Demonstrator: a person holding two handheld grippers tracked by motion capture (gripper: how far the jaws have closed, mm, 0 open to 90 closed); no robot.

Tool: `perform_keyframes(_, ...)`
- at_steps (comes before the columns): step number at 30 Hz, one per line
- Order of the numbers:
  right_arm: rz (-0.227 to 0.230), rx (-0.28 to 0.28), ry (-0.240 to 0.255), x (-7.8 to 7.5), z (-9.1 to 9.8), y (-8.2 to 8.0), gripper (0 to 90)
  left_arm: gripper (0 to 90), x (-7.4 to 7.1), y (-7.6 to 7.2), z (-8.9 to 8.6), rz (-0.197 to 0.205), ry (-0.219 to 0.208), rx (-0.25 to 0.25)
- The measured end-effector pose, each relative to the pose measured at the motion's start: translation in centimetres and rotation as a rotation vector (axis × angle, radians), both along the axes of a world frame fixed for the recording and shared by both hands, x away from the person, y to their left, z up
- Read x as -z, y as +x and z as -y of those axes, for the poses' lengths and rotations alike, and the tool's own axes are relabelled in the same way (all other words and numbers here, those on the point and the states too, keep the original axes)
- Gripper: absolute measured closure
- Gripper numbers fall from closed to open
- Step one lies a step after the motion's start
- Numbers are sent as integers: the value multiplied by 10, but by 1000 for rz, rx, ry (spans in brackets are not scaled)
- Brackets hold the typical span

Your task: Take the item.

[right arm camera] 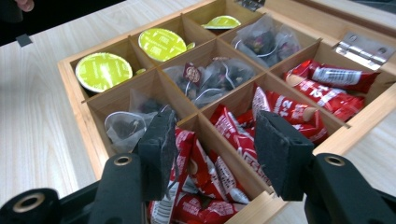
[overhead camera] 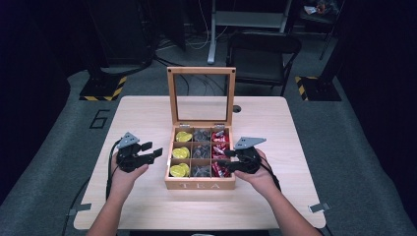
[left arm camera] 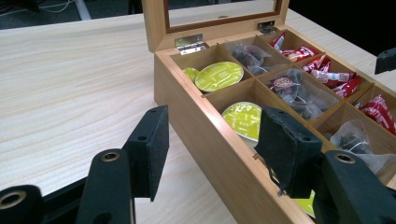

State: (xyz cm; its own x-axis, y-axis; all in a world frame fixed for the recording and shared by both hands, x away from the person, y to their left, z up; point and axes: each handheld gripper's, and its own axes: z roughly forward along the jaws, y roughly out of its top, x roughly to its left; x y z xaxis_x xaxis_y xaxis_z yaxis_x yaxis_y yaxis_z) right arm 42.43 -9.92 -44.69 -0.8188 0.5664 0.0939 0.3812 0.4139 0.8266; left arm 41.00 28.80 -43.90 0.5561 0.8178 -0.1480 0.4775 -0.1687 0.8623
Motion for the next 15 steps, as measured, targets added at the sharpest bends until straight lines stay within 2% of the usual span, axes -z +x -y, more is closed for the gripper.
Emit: perform_keyframes(15,-31,-35,-16,16,-10,-5,471,436,3,-2,-1,-3,4,-8)
